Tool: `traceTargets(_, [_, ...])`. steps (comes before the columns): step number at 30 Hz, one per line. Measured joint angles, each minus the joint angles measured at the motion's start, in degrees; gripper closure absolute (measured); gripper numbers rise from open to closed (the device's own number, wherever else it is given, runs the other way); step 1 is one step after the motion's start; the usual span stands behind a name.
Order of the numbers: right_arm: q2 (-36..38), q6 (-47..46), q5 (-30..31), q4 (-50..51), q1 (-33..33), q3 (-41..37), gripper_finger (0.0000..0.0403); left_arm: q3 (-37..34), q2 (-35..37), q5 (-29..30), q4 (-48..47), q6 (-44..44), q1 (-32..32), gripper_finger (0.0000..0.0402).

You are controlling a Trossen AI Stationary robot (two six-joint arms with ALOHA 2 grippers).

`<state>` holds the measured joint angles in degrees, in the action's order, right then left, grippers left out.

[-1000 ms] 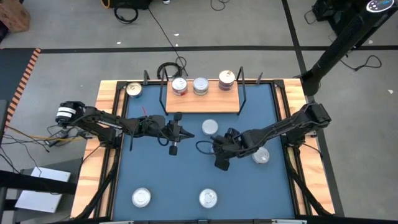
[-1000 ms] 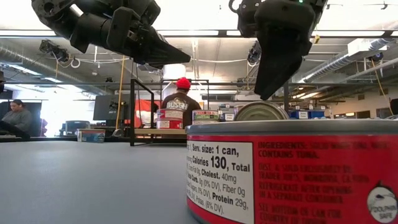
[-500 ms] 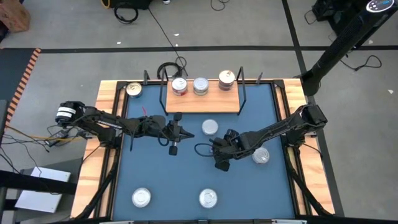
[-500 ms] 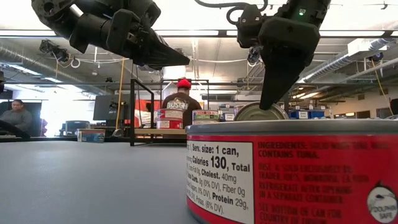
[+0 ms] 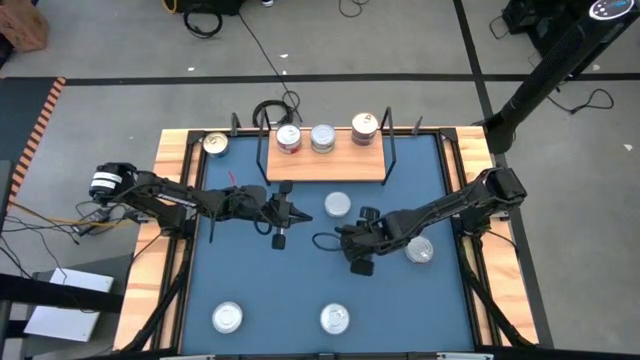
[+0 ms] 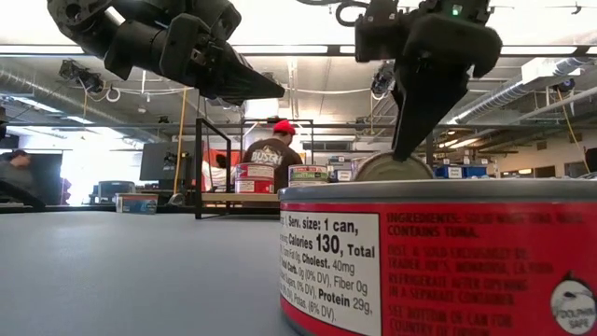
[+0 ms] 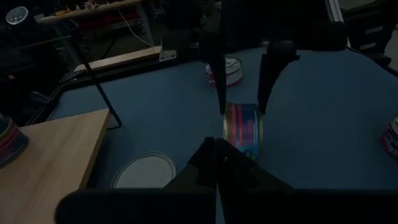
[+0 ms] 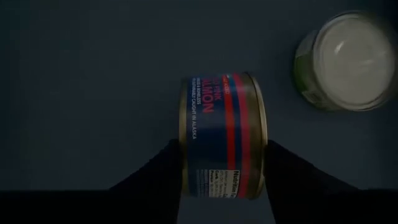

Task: Stack canned seafood by type on shelf
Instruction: Put the blue tuna can on the shelf aligned with the stacked blue tuna cans

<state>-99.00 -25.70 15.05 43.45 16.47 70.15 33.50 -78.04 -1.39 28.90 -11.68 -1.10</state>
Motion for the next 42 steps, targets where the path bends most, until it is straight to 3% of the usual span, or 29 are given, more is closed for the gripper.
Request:
traceTargets(4, [0.0, 3.7, 3.5, 6.3, -0.6, 4.6, 0.0223, 0.0, 0.0, 0.0, 0.0, 0.0, 0.0, 0.0396])
traceTargets(9, [0.0, 10.1, 18.2, 13.0, -2.4, 9.2, 0.0223, 0.0, 0.0, 0.0, 0.0, 0.0, 0.0, 0.0396])
traceTargets(13, [0.1, 16.6, 29.1, 14.0, -5.2, 9.7, 0.0274, 0.0, 0.0, 0.0, -0.1, 0.0, 0.0, 0.0396])
traceTargets(17, [-0.2, 23.0, 32.4, 13.2, -9.2, 9.5, 0.0321, 0.0, 0.0, -0.1, -0.1, 0.0, 0.0, 0.0396])
traceTargets(23, [-0.2, 27.2, 30.8, 11.3, -12.9, 8.6, 0.0383, 0.0, 0.0, -0.2, -0.2, 0.0, 0.0, 0.0396])
traceTargets(27, [-0.2, 22.7, 23.0, 11.4, -13.3, 8.6, 0.0387, 0.0, 0.0, -0.3, -0.2, 0.0, 0.0, 0.0396])
traceTargets(33, [-0.2, 11.4, 8.4, 11.8, -11.7, 8.6, 0.034, 0.0, 0.0, -0.3, -0.2, 0.0, 0.0, 0.0396])
traceTargets(38, [-0.2, 9.0, 8.2, 6.3, -10.4, 5.6, 0.0285, 0.0, 0.0, -0.2, -0.1, 0.0, 0.0, 0.0396])
traceTargets(42, [-0.2, 10.5, 8.9, 0.2, -12.3, 0.8, 0.0281, 0.0, 0.0, -0.2, -0.1, 0.3, 0.0, 0.0396])
